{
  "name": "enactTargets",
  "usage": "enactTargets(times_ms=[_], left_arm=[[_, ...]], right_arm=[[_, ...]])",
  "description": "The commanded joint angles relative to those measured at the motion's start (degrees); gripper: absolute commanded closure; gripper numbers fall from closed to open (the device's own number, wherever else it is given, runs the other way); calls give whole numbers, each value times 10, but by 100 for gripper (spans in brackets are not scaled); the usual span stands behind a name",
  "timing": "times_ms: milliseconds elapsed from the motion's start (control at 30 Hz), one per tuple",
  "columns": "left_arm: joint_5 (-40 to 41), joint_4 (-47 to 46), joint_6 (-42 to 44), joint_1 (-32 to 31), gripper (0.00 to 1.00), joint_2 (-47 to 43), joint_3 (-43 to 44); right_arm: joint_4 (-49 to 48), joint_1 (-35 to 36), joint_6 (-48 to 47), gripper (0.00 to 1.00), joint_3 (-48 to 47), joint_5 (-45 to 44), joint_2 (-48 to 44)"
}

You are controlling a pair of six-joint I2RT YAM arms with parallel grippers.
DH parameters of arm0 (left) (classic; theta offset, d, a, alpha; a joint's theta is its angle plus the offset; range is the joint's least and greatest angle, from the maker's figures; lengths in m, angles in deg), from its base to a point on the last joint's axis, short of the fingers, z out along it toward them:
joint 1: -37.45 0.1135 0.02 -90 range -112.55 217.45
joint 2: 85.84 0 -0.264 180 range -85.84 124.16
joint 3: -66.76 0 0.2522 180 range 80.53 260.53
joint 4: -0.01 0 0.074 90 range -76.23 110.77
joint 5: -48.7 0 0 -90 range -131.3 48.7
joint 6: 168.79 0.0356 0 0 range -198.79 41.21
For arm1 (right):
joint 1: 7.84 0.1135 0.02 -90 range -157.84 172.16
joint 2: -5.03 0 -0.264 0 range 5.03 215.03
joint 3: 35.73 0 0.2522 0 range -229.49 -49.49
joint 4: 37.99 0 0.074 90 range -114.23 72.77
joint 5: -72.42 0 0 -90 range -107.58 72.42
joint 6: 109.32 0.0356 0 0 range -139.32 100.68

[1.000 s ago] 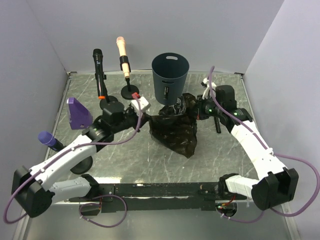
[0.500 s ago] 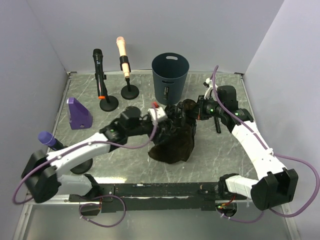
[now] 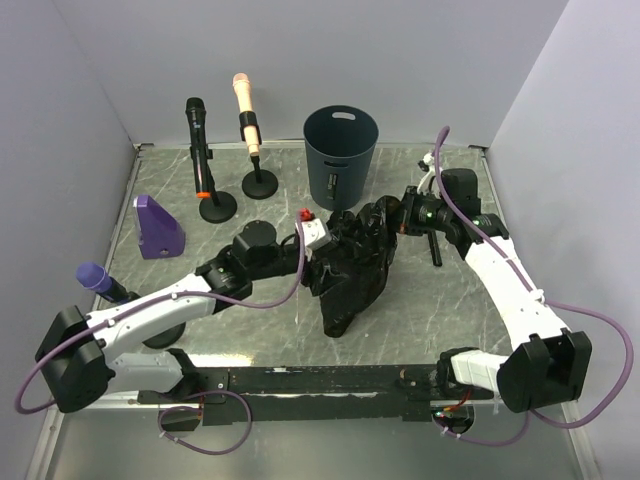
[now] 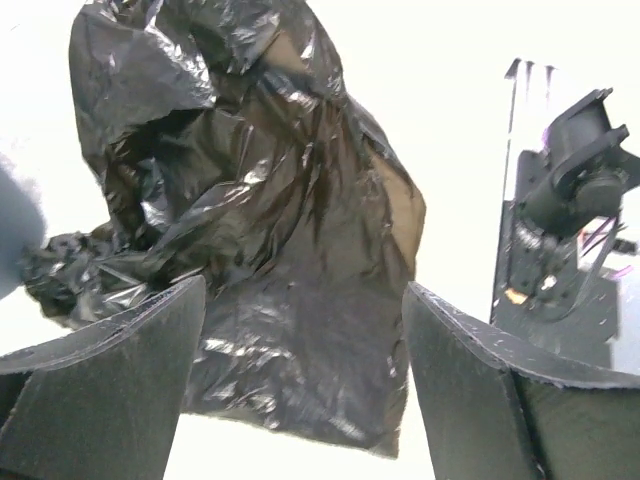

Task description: Put the trash bags into the trash bin

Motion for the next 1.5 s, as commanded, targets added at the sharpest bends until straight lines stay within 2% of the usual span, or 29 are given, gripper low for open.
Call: enactTargets(times_ms=[0, 167, 233, 367, 467, 533, 600, 767, 933, 1100, 1233, 1400, 1467], left_arm=[[-15, -74, -59, -27, 16, 25, -21], [78, -76, -42, -117, 17, 63, -32], [122, -68, -51, -138, 19, 79, -31], [127, -89, -102, -143, 21, 94, -37], [128, -94, -91, -144, 22, 106, -28], [139, -96, -84, -144, 23, 119, -17], [155, -108, -93, -144, 24, 135, -9], [136, -170, -99, -153, 26, 186, 8], [130, -141, -60, -155, 36, 229, 40], [124, -130, -30, -155, 55, 235, 28], [81, -110, -12, -148, 97, 227, 32], [59, -74, 32, -95, 99, 188, 23], [22, -56, 46, -65, 99, 164, 13]], right_arm=[[-12, -5, 24, 100, -22, -4, 10], [-7, -9, 25, 100, -20, 9, 16], [-5, -10, -2, 100, -23, 21, 14], [36, -10, -100, 100, -41, 11, 0], [79, -10, -213, 100, -40, -10, -27], [106, -10, -254, 100, -40, -25, -45], [118, -9, -266, 100, -39, -33, -57], [115, -10, -233, 100, -26, -42, -73], [113, -9, -224, 100, -24, -33, -74], [111, -10, -227, 100, -22, -32, -77], [114, -10, -230, 100, -10, -34, -85], [124, -11, -245, 100, 6, -40, -99], [128, -11, -246, 100, 9, -36, -103]])
